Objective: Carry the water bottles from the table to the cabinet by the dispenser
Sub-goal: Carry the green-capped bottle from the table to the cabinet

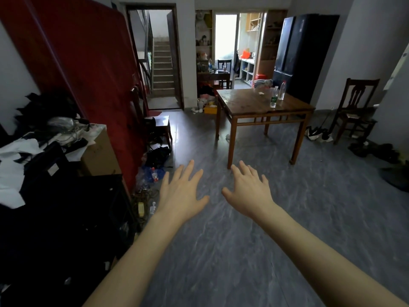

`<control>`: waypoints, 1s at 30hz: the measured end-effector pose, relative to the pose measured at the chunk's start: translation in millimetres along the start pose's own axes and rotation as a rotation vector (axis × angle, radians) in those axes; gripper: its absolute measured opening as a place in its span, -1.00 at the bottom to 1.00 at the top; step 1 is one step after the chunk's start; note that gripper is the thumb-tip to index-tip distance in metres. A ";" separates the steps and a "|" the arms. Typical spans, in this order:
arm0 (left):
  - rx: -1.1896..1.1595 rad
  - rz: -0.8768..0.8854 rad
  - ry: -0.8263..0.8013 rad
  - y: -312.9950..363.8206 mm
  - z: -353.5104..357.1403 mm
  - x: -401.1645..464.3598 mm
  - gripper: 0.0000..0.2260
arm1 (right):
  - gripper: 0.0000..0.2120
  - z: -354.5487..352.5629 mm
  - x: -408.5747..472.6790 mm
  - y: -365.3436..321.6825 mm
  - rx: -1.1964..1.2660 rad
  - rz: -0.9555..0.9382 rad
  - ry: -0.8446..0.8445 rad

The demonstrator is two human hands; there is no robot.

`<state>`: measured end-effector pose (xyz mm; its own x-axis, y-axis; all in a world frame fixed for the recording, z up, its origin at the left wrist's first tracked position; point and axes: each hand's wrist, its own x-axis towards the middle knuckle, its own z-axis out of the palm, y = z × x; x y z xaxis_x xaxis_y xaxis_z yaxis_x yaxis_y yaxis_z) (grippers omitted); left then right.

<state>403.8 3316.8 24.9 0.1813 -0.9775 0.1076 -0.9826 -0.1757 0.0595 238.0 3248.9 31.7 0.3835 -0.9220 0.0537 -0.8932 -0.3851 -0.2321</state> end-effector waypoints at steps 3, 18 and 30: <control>0.006 -0.009 0.006 4.7 -1.8 39.5 -0.31 | -0.27 -9.0 38.3 8.0 0.011 -0.021 0.013; 0.051 -0.034 -0.004 8.0 18.2 190.0 -0.30 | -0.30 2.9 193.5 42.6 0.053 -0.074 -0.030; 0.071 -0.023 0.036 -60.7 38.8 368.0 -0.32 | -0.31 21.3 366.4 8.6 0.015 -0.062 -0.041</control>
<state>528.6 2963.3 22.4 0.2040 -0.9686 0.1423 -0.9783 -0.2071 -0.0076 375.9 2908.7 28.6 0.4479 -0.8936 0.0287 -0.8638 -0.4408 -0.2440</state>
